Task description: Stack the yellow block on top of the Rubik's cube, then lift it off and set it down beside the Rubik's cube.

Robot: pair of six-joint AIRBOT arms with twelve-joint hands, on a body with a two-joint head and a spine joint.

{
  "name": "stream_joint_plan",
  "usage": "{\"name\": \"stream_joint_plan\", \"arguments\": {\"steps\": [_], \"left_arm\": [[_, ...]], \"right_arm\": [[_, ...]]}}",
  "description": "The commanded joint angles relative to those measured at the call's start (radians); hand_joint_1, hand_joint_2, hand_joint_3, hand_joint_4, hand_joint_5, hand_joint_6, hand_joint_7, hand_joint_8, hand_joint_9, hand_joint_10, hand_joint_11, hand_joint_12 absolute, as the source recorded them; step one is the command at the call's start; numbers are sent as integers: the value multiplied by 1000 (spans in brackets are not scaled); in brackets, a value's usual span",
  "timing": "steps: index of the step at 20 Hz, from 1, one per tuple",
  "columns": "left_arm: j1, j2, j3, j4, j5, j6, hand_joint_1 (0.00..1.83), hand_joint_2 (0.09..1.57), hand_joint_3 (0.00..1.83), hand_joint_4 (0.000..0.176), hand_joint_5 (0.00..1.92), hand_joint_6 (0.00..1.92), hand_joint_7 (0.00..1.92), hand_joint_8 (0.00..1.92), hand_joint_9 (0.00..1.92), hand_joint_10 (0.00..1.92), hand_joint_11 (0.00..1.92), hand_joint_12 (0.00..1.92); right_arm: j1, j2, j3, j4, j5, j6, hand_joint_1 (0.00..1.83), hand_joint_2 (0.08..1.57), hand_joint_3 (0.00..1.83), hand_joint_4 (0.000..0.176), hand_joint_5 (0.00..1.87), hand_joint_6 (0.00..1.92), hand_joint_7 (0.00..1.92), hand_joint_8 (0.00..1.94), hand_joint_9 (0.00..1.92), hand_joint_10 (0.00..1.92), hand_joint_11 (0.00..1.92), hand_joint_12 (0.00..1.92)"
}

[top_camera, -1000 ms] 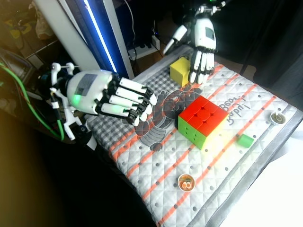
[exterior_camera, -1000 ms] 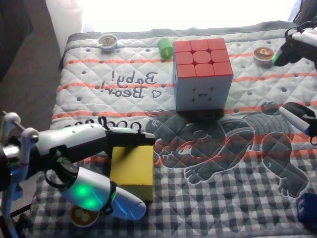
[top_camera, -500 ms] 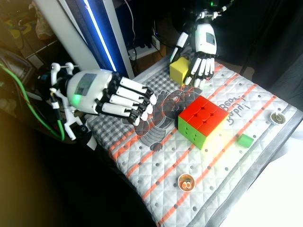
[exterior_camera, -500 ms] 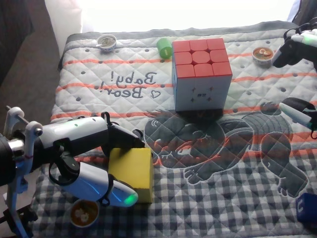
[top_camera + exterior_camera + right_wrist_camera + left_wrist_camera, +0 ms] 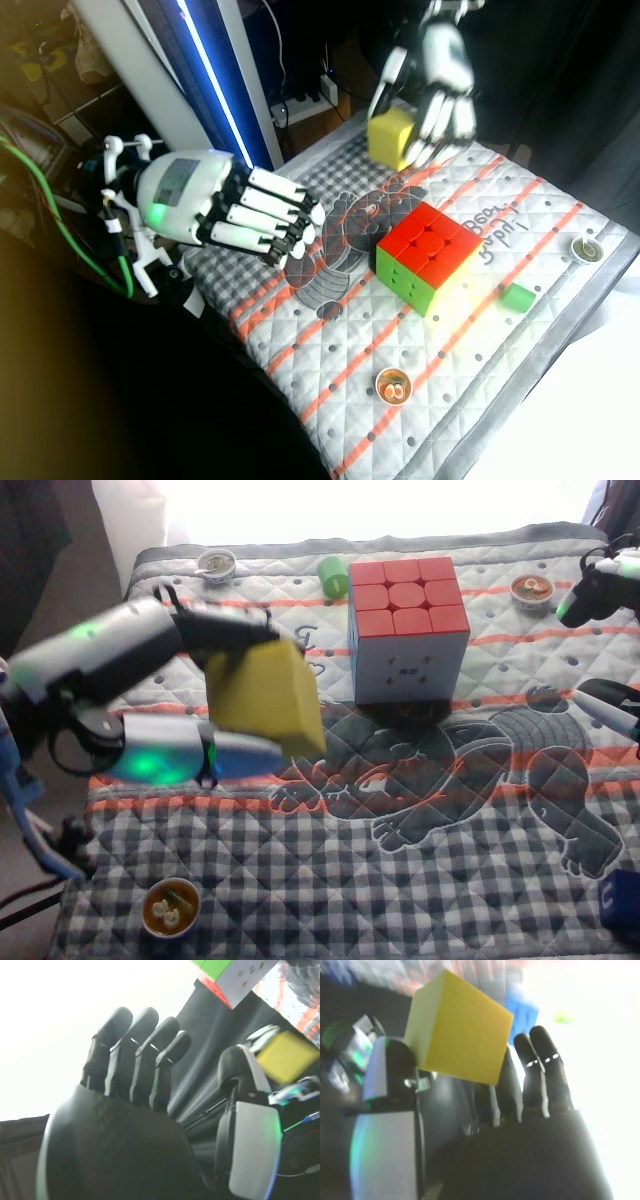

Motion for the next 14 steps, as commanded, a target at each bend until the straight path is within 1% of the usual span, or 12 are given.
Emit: {"name": "stream_joint_plan", "arguments": {"steps": [1,3,4,5,6,7,8,9,10,12,13,14], "left_arm": [[-24,-3,7,8,174,-12,1067,1204,0,0,814,1250,440,603,53,1110,0,1599],[-61,-28,36,7,185,-12,994,1236,0,4,759,1337,401,673,62,1071,0,1545],[-85,-48,58,7,179,-12,992,1231,0,18,767,1326,397,725,106,1056,0,1554],[-106,-67,79,7,170,-12,1005,1224,0,3,779,1308,377,780,137,923,0,1358],[-127,-84,98,7,159,-13,1025,1213,0,0,799,1279,371,782,151,887,0,1392],[-149,-102,116,7,145,-13,1035,1210,0,0,804,1273,399,783,126,907,0,1502],[-187,-134,148,16,112,-13,1090,1203,0,0,811,1260,397,794,87,1027,0,1742],[-210,-151,166,20,89,-13,1090,1203,0,0,811,1260,397,794,87,1027,0,1742],[-238,-174,190,22,59,-13,1101,1214,1,0,788,1288,393,816,93,1102,0,1826],[-289,-224,243,20,13,-13,1092,1232,0,0,759,1326,456,663,98,935,0,1613],[-304,-246,265,17,-4,-14,1012,1244,3,0,740,1367,494,491,131,713,0,1416],[-326,-280,298,14,-29,-14,1020,1228,5,0,768,1325,558,382,180,606,0,1237]], "right_arm": [[9,0,4,-15,123,4,972,1022,229,0,498,1013,523,1060,361,1276,122,1776],[9,-1,5,-15,123,4,962,1032,227,0,501,992,517,1067,347,1292,107,1800],[9,-2,6,-15,123,4,977,1035,224,0,498,982,499,1088,332,1319,96,1819],[9,-4,6,-15,123,4,994,1032,224,0,489,1000,491,1112,326,1345,98,1829],[9,-4,7,-15,123,4,1015,1027,227,0,483,1017,484,1156,331,1379,115,1834],[9,-5,8,-15,123,4,1028,1021,232,0,490,1031,495,1168,350,1382,150,1826],[9,-7,9,-15,123,4,1039,1010,247,0,481,1067,498,1158,349,1371,130,1840],[9,-7,10,-15,123,4,1039,1010,247,0,481,1067,498,1158,349,1371,130,1840],[9,-8,11,-15,123,4,1043,1006,261,0,472,1082,491,1170,341,1385,122,1846],[9,-14,15,-15,123,4,1019,997,285,0,474,1075,499,1138,346,1348,117,1825],[9,-15,16,-15,123,4,1004,998,284,0,476,1055,498,1110,350,1325,123,1798],[9,-17,17,-16,123,4,988,1004,285,0,474,1047,494,1100,344,1319,112,1795]]}}
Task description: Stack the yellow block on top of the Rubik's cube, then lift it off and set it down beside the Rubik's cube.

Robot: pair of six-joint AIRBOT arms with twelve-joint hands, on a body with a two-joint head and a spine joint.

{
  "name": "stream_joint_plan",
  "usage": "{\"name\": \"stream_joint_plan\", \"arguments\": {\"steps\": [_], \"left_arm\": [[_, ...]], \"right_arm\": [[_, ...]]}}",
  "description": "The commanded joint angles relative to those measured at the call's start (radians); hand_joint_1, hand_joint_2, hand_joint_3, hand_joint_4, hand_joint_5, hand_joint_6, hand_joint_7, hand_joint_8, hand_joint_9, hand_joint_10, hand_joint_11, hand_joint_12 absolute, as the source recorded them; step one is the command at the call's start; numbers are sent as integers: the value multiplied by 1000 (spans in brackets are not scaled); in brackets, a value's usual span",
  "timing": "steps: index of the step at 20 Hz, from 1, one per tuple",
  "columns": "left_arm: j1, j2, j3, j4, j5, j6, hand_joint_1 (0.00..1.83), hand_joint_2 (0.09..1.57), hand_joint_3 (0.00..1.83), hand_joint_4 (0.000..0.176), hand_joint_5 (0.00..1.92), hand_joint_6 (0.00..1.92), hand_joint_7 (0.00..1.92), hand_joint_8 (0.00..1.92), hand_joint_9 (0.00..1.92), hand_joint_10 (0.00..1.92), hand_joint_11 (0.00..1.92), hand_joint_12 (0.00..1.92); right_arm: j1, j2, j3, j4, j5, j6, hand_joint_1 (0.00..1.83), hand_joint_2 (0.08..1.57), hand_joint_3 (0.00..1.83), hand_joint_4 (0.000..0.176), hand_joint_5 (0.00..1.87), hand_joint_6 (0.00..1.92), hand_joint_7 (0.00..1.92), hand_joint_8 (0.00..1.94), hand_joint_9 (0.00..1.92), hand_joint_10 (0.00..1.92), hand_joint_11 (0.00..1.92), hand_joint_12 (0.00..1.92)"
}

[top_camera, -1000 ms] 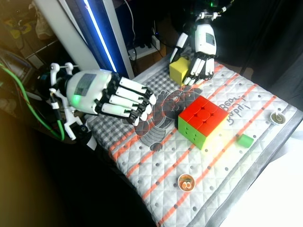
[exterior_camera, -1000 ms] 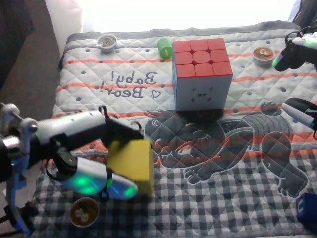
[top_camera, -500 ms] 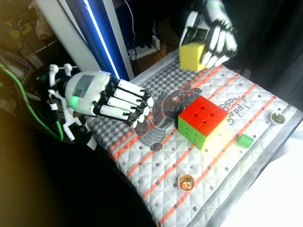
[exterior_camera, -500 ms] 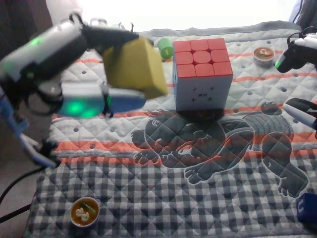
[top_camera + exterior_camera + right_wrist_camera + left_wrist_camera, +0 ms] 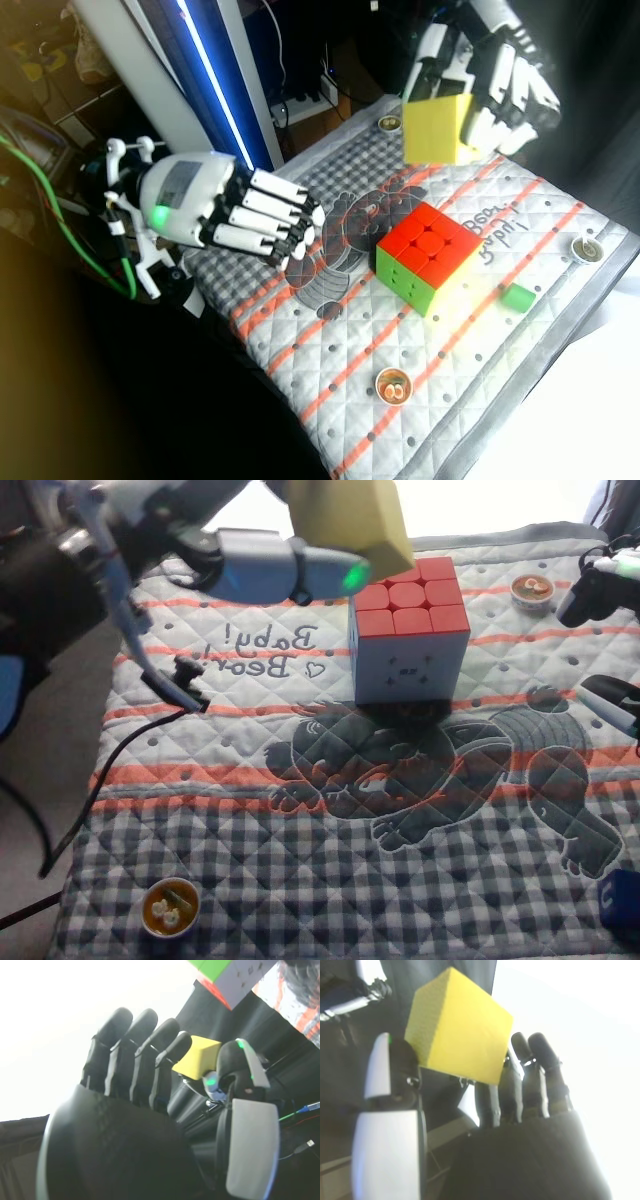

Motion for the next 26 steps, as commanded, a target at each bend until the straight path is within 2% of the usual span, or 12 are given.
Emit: {"name": "stream_joint_plan", "arguments": {"steps": [1,3,8,9,11,12,14,15,17,18,19,26], "left_arm": [[-24,-16,11,9,85,-9,1091,1201,0,0,816,1245,582,245,225,529,0,1301],[-43,-67,62,-11,46,-9,1131,1169,0,0,873,1156,657,80,231,412,0,1202],[-49,-151,153,-59,-23,-9,1126,1180,0,0,851,1195,612,25,144,565,0,1334],[-49,-169,172,-71,-38,-9,1127,1170,0,0,871,1163,576,8,119,548,0,1261],[-49,-187,187,-73,-59,-9,1129,1167,0,0,877,1147,453,5,96,274,0,613],[-49,-192,190,-73,-66,-9,1125,1175,0,0,863,1166,515,20,155,257,0,711],[-48,-198,194,-73,-74,-9,1053,1187,2,0,837,1207,583,34,152,540,0,1368],[-47,-203,198,-73,-79,-9,885,1163,0,0,701,722,530,15,107,632,0,1510],[-46,-206,202,-77,-82,-9,660,1139,0,0,578,224,408,0,23,696,0,1416],[-46,-206,203,-78,-83,-9,601,1128,0,6,530,108,349,0,4,631,0,1266],[-46,-208,206,-80,-86,-9,508,1112,0,58,380,9,218,2,11,446,0,1087],[-40,-210,209,-87,-85,-10,637,993,0,114,441,5,242,7,0,510,0,1095]], "right_arm": [[9,1,4,-21,122,3,984,1006,282,0,472,1050,502,1084,342,1316,102,1806],[10,-2,6,-21,122,3,968,1006,278,0,461,1055,507,1061,317,1305,66,1831],[10,-5,9,-22,121,3,949,1018,248,0,474,1006,500,1034,318,1277,71,1793],[10,-5,9,-22,121,3,957,1023,238,0,473,1024,514,1030,333,1275,75,1793],[11,-6,9,-22,121,3,951,1027,217,0,484,1012,523,1044,357,1280,129,1783],[11,-6,9,-22,121,3,962,1029,211,0,487,1012,524,1041,352,1279,127,1796],[11,-6,10,-22,121,3,995,1039,204,0,479,1003,501,1059,329,1290,100,1796],[12,-6,10,-22,121,3,1001,1034,199,0,489,998,508,1054,337,1278,106,1793],[12,-6,10,-22,121,3,984,1038,197,0,488,1000,504,1048,342,1268,120,1771],[12,-6,10,-22,121,3,969,1037,195,0,491,1001,513,1052,353,1268,121,1765],[13,-6,10,-22,121,3,959,1041,193,0,487,1001,513,1057,357,1272,138,1773],[14,-6,10,-22,122,3,959,1055,166,0,495,1035,533,1040,354,1264,112,1798]]}}
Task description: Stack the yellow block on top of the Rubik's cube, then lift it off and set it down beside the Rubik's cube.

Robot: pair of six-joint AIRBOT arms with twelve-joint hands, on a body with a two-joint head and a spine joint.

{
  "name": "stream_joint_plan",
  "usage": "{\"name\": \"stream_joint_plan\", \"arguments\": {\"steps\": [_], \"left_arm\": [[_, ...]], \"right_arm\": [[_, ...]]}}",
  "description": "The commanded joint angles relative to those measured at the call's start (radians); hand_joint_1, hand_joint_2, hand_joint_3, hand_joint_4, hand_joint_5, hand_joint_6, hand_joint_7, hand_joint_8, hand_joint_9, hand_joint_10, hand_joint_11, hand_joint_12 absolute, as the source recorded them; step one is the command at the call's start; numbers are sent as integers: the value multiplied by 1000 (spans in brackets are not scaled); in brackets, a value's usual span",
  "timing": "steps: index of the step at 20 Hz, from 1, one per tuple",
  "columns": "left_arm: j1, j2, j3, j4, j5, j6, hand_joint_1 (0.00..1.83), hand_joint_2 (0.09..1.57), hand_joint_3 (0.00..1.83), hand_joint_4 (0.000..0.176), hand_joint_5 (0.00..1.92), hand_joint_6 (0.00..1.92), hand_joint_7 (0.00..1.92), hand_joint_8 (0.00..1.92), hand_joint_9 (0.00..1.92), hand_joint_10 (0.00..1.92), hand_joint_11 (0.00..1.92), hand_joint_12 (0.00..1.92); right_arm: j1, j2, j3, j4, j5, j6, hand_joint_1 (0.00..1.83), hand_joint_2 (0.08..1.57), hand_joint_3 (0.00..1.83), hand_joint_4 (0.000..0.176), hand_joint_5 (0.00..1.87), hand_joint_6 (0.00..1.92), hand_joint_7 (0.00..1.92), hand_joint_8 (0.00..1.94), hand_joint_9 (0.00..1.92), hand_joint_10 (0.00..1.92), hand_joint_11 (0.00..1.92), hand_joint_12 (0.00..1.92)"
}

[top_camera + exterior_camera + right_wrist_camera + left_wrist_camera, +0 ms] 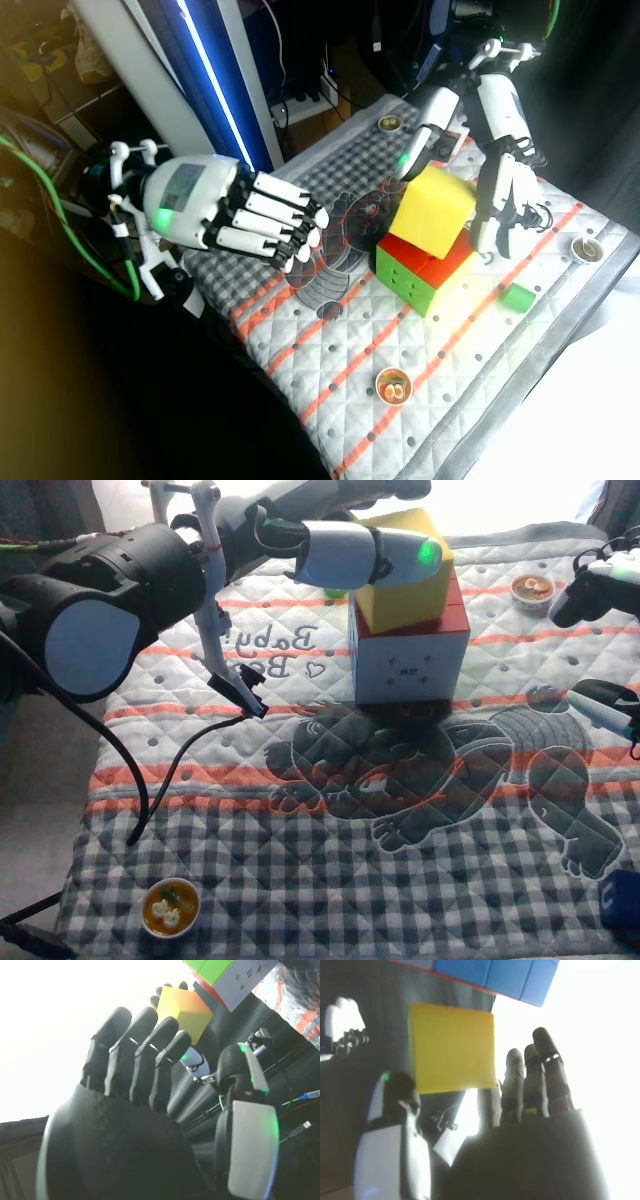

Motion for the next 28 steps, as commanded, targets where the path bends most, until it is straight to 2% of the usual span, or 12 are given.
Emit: {"name": "stream_joint_plan", "arguments": {"steps": [1,6,8,10,11,12,13,16,20,22,26,28], "left_arm": [[-8,-4,3,3,117,-10,638,988,0,123,435,2,246,7,0,505,0,1121],[-4,0,-2,-1,142,-10,644,953,0,163,408,0,176,0,0,369,0,1116],[-2,17,-18,-7,176,-10,612,940,0,175,339,0,105,0,4,216,0,965],[-2,50,-48,-8,230,-10,639,995,7,167,268,3,75,2,0,18,0,475],[-2,69,-66,-8,266,-12,671,1025,8,142,180,0,125,14,83,56,0,668],[-3,81,-78,-8,292,-13,608,1011,0,169,99,0,103,7,91,75,0,868],[-3,95,-93,-8,323,-13,561,983,0,175,19,0,20,1,89,96,0,1225],[27,166,-164,-8,430,-14,510,944,0,176,0,0,137,67,0,701,0,1632],[101,240,-231,8,539,-74,357,1152,24,176,0,0,169,126,0,801,0,1638],[154,271,-255,14,608,-147,214,1145,0,176,0,0,198,131,0,656,0,1336],[243,329,-315,-32,705,-148,166,1182,3,139,0,0,222,92,0,761,0,1400],[260,333,-322,-52,722,-149,141,1188,1,147,0,0,275,95,38,838,0,1504]], "right_arm": [[13,0,5,-16,122,3,969,1054,165,0,493,1038,532,1039,354,1267,116,1799],[13,0,5,-16,122,3,965,1059,152,0,502,1000,543,1002,356,1240,107,1780],[14,0,6,-16,122,3,977,1058,157,0,493,1018,526,1011,335,1247,80,1801],[19,-1,11,-16,122,3,977,1051,159,0,443,1002,438,1078,275,1307,29,1794],[25,-3,16,-16,121,3,961,1053,155,0,384,938,355,1024,203,1245,5,1733],[32,-4,20,-17,120,3,926,1059,150,0,337,874,307,950,154,1167,0,1649],[40,-5,24,-18,117,3,896,1058,144,0,284,830,256,894,95,1126,0,1616],[118,-30,66,-41,47,3,851,1015,119,0,175,733,139,834,4,1061,0,1437],[230,-72,123,-82,-57,3,622,817,87,0,87,447,155,296,0,660,0,1261],[280,-90,149,-93,-107,3,388,781,78,0,130,309,150,74,3,427,0,989],[357,-139,202,-93,-179,5,227,766,106,0,168,231,269,28,105,432,0,1274],[384,-161,222,-93,-201,5,218,787,135,0,204,95,299,5,186,286,0,1198]]}}
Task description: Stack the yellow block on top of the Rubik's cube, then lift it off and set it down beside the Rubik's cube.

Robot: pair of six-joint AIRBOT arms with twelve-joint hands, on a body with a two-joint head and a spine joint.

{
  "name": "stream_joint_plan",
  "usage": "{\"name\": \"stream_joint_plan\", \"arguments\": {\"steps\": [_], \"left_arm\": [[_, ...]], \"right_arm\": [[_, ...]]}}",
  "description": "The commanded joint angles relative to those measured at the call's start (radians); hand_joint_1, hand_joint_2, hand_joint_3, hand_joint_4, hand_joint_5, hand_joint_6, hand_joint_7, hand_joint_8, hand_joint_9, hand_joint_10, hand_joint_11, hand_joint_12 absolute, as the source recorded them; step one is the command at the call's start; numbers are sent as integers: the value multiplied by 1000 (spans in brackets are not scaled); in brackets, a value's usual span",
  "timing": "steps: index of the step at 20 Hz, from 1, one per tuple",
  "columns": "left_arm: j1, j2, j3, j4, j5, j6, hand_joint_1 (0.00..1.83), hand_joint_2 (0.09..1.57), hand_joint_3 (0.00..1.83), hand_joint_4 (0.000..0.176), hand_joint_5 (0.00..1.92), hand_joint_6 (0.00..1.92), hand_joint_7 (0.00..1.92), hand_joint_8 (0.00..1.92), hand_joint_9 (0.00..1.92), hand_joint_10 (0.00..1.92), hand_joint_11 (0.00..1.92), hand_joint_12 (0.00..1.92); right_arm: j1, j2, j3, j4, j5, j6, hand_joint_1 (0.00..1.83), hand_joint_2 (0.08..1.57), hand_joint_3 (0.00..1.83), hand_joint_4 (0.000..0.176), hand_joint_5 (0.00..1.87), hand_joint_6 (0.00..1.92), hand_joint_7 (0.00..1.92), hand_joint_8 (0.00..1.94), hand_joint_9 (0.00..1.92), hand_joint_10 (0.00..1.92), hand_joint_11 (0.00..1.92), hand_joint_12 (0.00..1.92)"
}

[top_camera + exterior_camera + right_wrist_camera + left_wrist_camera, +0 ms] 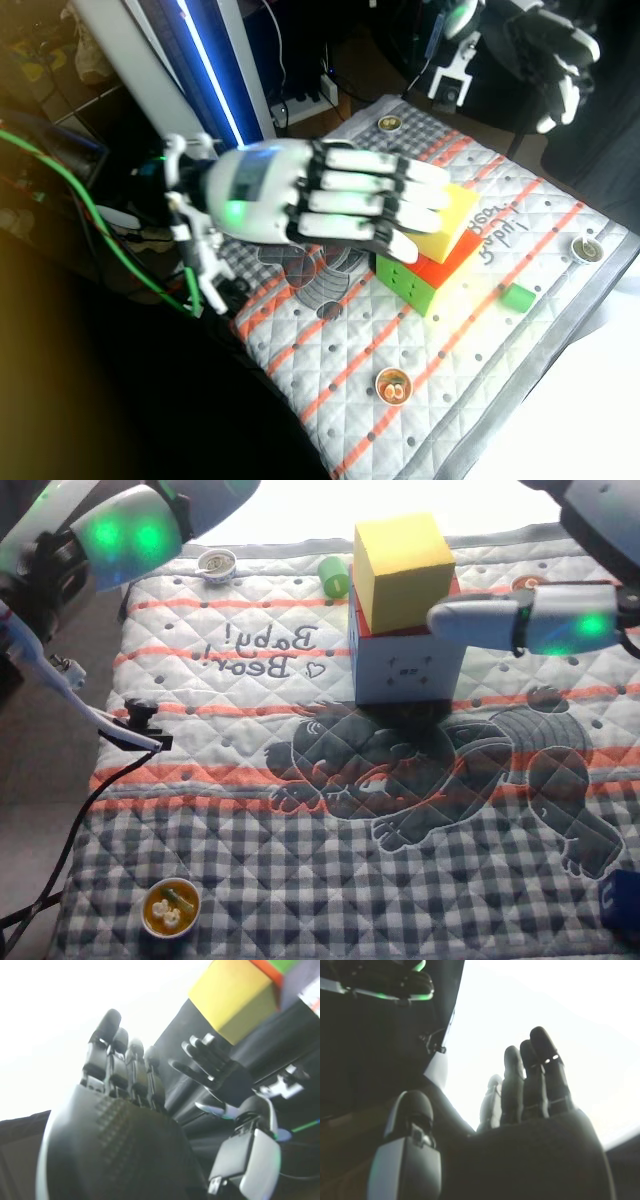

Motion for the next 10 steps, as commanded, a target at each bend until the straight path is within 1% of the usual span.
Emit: {"name": "stream_joint_plan", "arguments": {"steps": [1,2,3,4,5,6,7,8,9,10], "left_arm": [[-5,6,-3,16,143,-9,141,1188,1,147,0,0,275,95,38,838,0,1504],[2,6,-4,7,148,-9,152,1213,2,159,0,0,247,72,10,875,0,1574],[6,6,-6,5,151,-10,152,1213,2,159,0,0,247,72,10,875,0,1574],[11,6,-8,5,159,-12,174,1237,7,142,0,0,240,70,1,906,0,1590],[14,6,-11,5,166,-13,200,1252,5,118,0,0,287,113,13,1003,0,1598],[15,6,-13,5,171,-14,246,1276,7,131,0,0,272,141,0,1000,0,1542],[15,6,-14,5,173,-14,246,1276,7,131,0,0,272,141,0,1000,0,1542],[15,6,-15,5,176,-14,322,1309,0,147,0,0,188,262,0,977,0,1557],[16,6,-16,5,179,-15,322,1309,0,147,0,0,188,262,0,977,0,1557],[19,6,-17,5,183,-17,309,1318,0,127,0,0,65,594,0,1053,0,1577]], "right_arm": [[27,-10,12,-11,93,4,218,787,135,0,204,95,299,5,186,286,0,1198],[44,-27,28,-11,71,5,229,791,129,0,211,36,294,5,235,224,0,1200],[54,-37,37,-11,60,6,229,791,129,0,211,36,294,5,235,224,0,1200],[67,-52,51,-11,45,9,238,761,115,0,224,25,302,5,243,196,0,1177],[78,-66,64,-11,31,13,327,801,110,0,207,10,284,3,229,162,0,1057],[90,-83,81,-14,15,23,432,871,72,0,178,5,261,3,246,124,0,1047],[99,-96,94,-18,0,36,432,871,72,0,178,5,261,3,246,124,0,1047],[106,-109,108,-21,-15,47,388,917,50,0,179,3,287,9,276,106,0,1064],[111,-117,119,-23,-27,50,388,917,50,0,179,3,287,9,276,106,0,1064],[117,-125,127,-24,-43,51,323,903,23,0,190,4,317,11,290,98,0,1130]]}}
